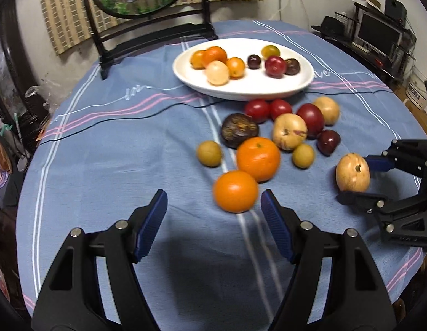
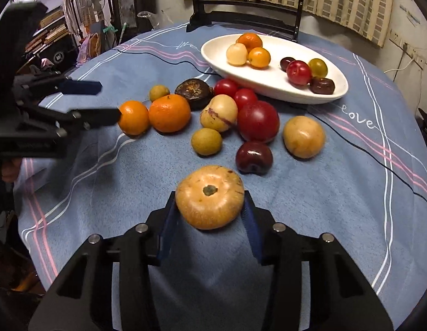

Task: Organize fruits
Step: 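Grasp a tan round fruit with the right gripper while the left grasps an orange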

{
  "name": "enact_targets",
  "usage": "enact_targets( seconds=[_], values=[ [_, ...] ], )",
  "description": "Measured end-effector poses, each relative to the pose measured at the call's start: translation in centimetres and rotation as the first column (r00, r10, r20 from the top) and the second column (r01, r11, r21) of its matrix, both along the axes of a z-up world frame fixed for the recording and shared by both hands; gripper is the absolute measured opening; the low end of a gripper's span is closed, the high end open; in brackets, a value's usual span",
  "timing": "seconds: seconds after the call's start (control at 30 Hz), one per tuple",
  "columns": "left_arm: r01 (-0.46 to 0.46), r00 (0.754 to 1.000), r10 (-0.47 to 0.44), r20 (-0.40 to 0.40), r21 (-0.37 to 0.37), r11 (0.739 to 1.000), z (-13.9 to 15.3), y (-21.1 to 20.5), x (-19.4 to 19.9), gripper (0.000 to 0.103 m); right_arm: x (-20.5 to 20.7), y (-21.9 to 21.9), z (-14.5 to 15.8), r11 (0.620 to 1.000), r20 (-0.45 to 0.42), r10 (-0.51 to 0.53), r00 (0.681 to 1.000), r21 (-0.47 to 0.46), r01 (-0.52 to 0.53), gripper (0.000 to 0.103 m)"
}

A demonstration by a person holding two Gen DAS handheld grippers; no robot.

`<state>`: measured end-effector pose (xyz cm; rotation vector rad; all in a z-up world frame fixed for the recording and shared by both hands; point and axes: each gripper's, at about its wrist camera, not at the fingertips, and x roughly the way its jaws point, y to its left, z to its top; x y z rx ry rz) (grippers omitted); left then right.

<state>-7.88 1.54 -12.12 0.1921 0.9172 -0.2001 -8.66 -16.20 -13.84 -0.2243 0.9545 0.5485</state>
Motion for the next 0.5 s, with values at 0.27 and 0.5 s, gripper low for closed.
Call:
enact_targets(
  seconds=[0.27, 0.5],
  values=[
    [0.014, 1.0, -0.013, -0.026, 0.026, 1.0, -1.5, -1.4, 1.2, 0.07, 0.0, -1.2, 0.1, 0.999, -0.016, -0.018, 1.0, 0.03, 0.018, 0.046],
    [0.025, 0.998, -0.026, -0.049, -0.024, 0.999, -2.3, -1.2, 2.0, 0.041, 0.2, -1.3, -0.6, 0.999, -0.03, -0.016, 0.999, 0.031, 0.017, 0.046]
  ],
)
